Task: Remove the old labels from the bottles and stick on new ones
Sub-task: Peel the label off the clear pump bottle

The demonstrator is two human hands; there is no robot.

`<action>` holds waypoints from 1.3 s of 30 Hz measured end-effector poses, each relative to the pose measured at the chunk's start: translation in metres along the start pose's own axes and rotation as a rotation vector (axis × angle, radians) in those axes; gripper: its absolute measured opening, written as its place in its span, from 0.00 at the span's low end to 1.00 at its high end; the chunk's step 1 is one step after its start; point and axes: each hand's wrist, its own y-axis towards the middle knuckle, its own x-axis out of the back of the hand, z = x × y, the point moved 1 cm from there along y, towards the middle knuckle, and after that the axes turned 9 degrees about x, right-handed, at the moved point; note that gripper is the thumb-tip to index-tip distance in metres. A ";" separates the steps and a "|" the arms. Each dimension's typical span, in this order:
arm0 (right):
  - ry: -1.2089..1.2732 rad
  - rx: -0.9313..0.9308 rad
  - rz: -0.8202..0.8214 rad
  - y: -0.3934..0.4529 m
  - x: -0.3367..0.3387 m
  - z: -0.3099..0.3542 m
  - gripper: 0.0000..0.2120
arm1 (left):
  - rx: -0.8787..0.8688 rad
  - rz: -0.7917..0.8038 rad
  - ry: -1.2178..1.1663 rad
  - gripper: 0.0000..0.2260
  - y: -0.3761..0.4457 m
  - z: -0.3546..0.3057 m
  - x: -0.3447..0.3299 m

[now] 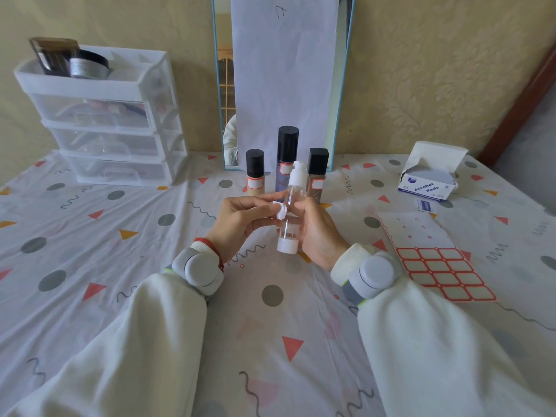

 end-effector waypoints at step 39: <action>-0.153 0.267 0.049 0.007 0.007 -0.004 0.14 | -0.010 -0.081 0.007 0.13 -0.006 -0.008 -0.002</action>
